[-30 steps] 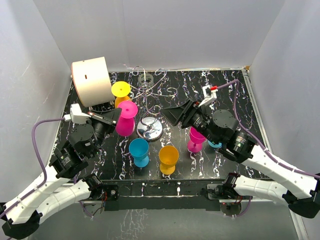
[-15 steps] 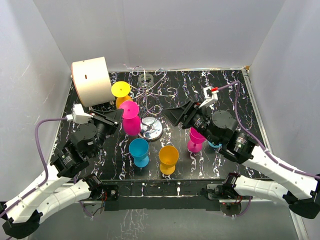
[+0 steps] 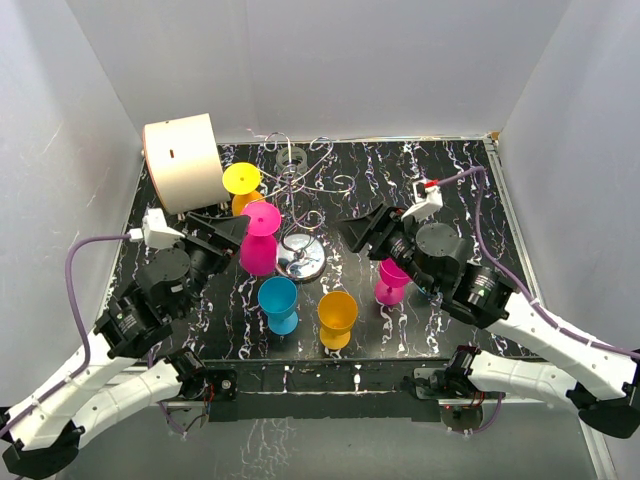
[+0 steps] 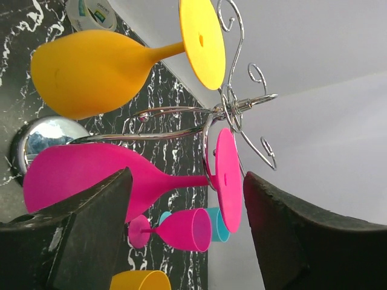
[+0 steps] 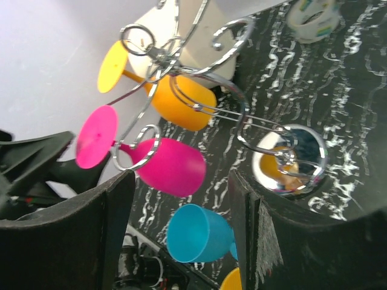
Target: Place the wine glass upside down on the wine glass rack
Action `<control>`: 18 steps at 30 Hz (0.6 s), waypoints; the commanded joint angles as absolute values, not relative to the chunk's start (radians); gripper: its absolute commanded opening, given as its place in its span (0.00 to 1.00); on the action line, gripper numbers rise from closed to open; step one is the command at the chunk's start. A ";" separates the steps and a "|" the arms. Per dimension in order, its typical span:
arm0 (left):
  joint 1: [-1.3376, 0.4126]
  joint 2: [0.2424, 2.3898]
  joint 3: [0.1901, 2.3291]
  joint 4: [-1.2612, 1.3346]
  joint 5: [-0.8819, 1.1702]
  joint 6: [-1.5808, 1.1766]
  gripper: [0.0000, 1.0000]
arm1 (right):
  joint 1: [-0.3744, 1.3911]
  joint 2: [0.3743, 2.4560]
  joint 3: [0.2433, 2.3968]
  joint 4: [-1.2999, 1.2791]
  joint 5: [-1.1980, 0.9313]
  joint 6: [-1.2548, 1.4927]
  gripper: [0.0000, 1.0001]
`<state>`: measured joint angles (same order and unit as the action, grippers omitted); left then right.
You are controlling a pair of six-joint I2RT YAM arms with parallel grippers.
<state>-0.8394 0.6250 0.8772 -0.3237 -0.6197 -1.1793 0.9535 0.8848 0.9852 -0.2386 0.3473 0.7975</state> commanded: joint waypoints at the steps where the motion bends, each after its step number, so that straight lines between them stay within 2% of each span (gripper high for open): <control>1: -0.836 0.594 0.947 -0.398 -0.633 -1.113 0.74 | 0.954 0.847 0.987 -0.332 0.478 0.785 0.61; 5: -0.836 0.553 0.986 -0.466 -0.660 -1.017 0.75 | 0.954 0.843 0.985 -0.464 0.554 0.785 0.61; 8: -0.835 0.528 1.037 -0.454 -0.653 -0.829 0.78 | 0.954 0.859 1.003 -0.606 0.612 0.795 0.61; 11: -0.836 0.539 1.144 -0.432 -0.595 -0.609 0.85 | 0.954 0.894 1.041 -0.733 0.655 0.826 0.60; 14: -0.836 0.572 1.223 -0.431 -0.506 -0.414 0.86 | 0.954 0.939 1.068 -0.840 0.674 0.874 0.58; 18: -0.836 0.605 1.259 -0.429 -0.412 -0.292 0.87 | 0.954 0.995 1.083 -0.934 0.672 0.947 0.53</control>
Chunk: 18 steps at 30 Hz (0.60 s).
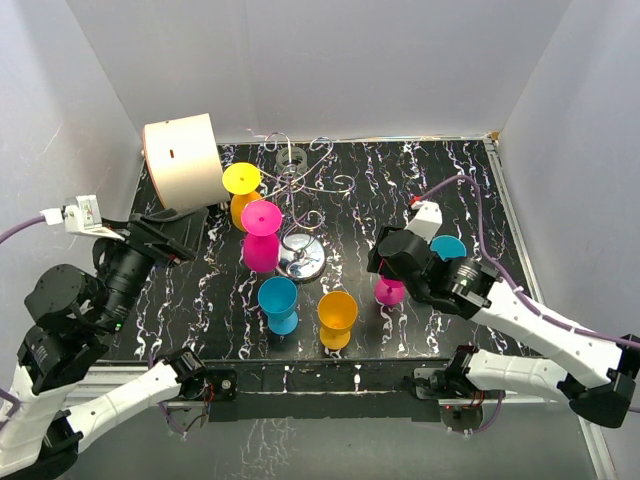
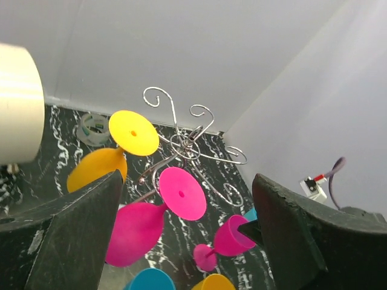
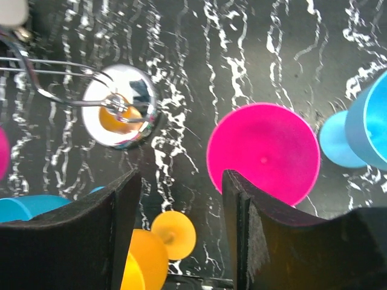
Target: Place the wine glass upside down on the wine glass rack
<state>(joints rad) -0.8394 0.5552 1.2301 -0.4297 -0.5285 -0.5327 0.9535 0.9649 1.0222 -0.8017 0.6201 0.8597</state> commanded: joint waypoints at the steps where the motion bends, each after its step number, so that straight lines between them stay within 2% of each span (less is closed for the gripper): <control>1: -0.836 0.609 1.259 -0.420 -0.402 -0.272 0.88 | 0.954 1.010 1.085 -0.950 0.668 0.962 0.50; 4: -0.836 0.614 1.257 -0.394 -0.374 -0.231 0.98 | 0.954 1.060 1.096 -1.004 0.668 1.006 0.43; 13: -0.836 0.635 1.253 -0.354 -0.281 -0.156 0.99 | 0.914 1.175 1.116 -0.991 0.683 0.934 0.34; 18: -0.836 0.628 1.238 -0.324 -0.258 -0.156 0.99 | 0.806 1.189 1.081 -0.862 0.558 0.803 0.26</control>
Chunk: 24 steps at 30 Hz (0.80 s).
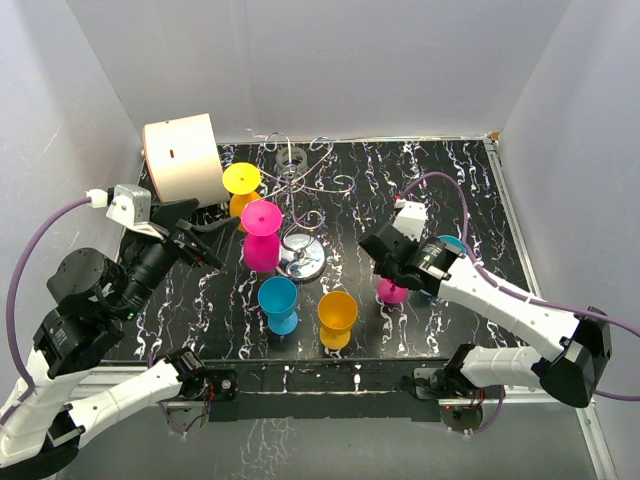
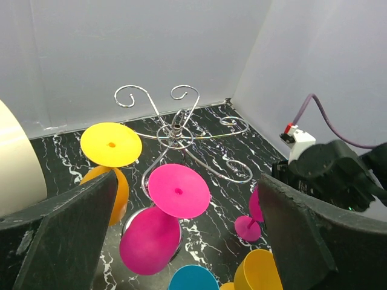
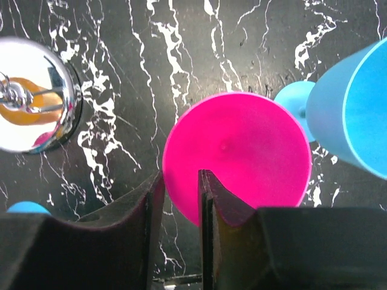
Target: Place the wine glass upside down on the wine glass rack
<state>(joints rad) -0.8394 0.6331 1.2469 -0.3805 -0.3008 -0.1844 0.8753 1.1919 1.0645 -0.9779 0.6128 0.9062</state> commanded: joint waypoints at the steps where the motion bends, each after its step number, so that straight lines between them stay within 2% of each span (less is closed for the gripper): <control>1: -0.836 0.624 1.231 -0.310 -0.256 -0.161 0.99 | 0.792 1.188 1.074 -0.844 0.546 0.788 0.24; 6: -0.836 0.618 1.200 -0.250 -0.209 -0.166 0.99 | 0.761 1.192 1.069 -0.813 0.524 0.748 0.14; 8: -0.836 0.626 1.195 -0.229 -0.198 -0.167 0.99 | 0.757 1.196 1.076 -0.817 0.509 0.739 0.01; 17: -0.836 0.703 1.204 -0.163 -0.113 -0.184 0.99 | 0.756 1.141 1.116 -0.817 0.522 0.724 0.00; 24: -0.836 0.778 1.222 -0.108 0.148 -0.178 0.99 | 0.755 0.957 1.096 -0.679 0.568 0.716 0.00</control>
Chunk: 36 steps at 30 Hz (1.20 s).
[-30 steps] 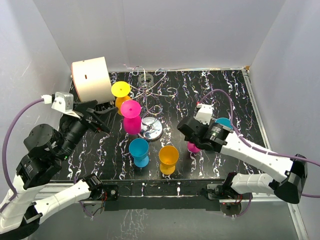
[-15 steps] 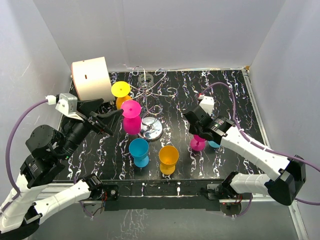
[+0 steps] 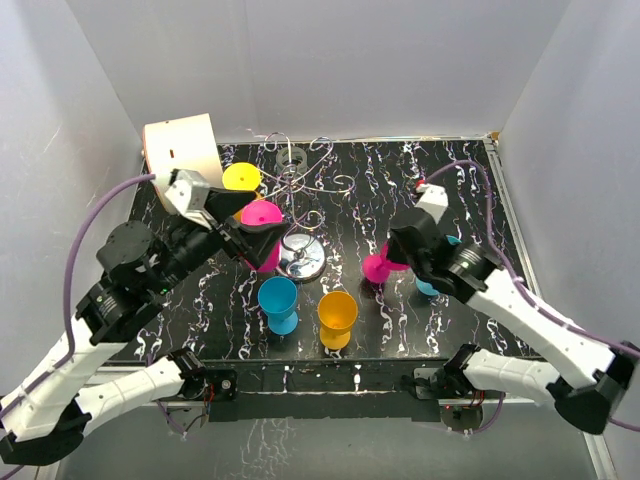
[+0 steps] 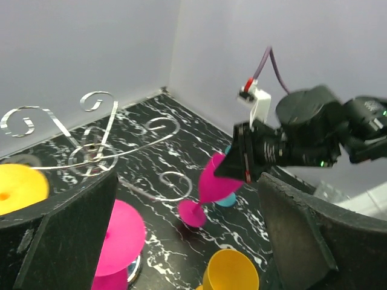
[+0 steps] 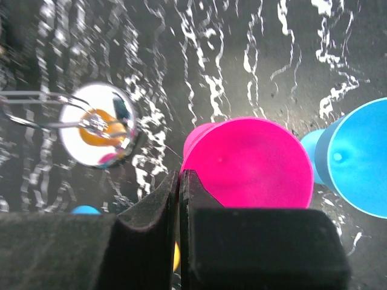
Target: Place the wine glass upside down on the wine glass rack
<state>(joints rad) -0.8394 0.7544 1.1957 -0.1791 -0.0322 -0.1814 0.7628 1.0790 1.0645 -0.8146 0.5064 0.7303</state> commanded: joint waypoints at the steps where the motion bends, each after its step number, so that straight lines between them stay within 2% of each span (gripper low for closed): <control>1: -0.836 0.787 1.222 -0.098 0.177 -0.185 0.99 | 0.756 0.930 1.091 -0.667 0.582 0.707 0.00; 7: -0.836 0.885 1.234 0.007 0.308 -0.314 0.99 | 0.756 0.762 1.096 -0.617 0.669 0.636 0.00; 12: -0.836 0.954 1.143 0.344 0.448 -0.575 0.98 | 0.756 0.621 1.071 -0.457 0.698 0.615 0.00; 18: -0.836 1.076 1.202 0.410 0.444 -0.700 0.95 | 0.757 0.520 1.054 -0.258 0.688 0.581 0.00; 27: -0.836 1.219 1.216 0.668 0.332 -0.976 0.91 | 0.757 0.515 1.065 0.000 0.546 0.561 0.00; 31: -0.840 1.292 1.256 0.751 0.320 -1.067 0.84 | 0.757 0.532 1.066 0.073 0.491 0.574 0.00; 36: -0.844 1.320 1.275 0.754 0.223 -1.083 0.81 | 0.757 0.543 1.044 0.138 0.431 0.604 0.00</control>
<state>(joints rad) -0.8398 1.3300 1.2259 0.6582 0.3088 -1.0283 0.7574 0.5255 1.0569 0.0093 0.5121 0.5831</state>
